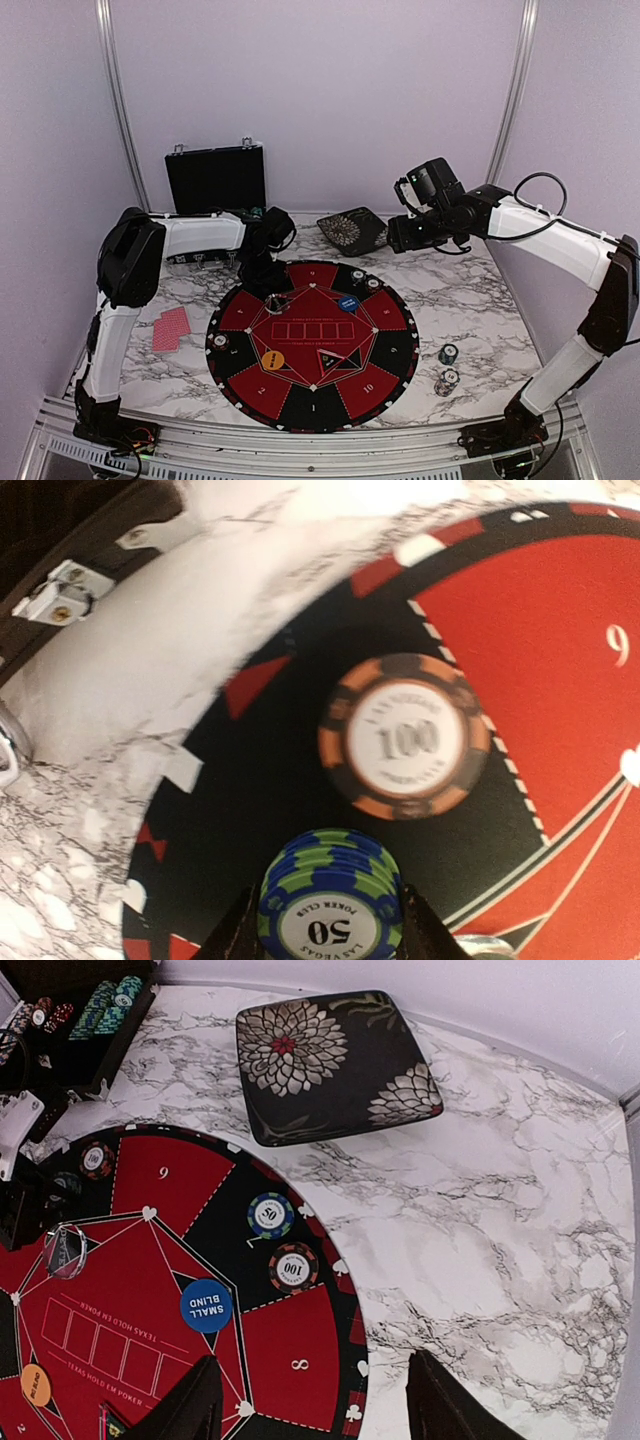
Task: Distribute texas hold em gaming equipment
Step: Move the poker chips pile to the dealer area.
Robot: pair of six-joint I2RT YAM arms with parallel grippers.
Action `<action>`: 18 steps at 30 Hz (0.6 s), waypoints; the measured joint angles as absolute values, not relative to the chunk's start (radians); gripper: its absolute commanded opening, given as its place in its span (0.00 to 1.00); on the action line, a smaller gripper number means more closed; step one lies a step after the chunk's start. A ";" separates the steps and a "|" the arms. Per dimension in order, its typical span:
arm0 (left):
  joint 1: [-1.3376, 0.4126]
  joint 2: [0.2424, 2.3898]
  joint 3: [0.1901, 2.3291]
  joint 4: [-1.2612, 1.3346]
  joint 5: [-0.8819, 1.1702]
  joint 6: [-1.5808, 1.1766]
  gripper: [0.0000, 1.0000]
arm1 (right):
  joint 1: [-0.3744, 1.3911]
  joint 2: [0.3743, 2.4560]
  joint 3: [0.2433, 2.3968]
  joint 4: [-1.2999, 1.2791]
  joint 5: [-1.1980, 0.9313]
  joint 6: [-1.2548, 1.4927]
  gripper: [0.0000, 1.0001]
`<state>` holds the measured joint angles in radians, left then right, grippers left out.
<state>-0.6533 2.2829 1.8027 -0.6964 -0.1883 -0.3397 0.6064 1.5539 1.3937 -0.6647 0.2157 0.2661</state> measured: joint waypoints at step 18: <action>-0.594 2.283 1.802 -0.697 -0.200 -0.317 0.34 | 0.606 1.554 1.387 -0.663 0.211 0.266 0.60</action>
<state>-0.5938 2.2826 1.8015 -0.6968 -0.2001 -0.3172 0.6064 1.5539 1.3869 -0.6628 0.2111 0.2665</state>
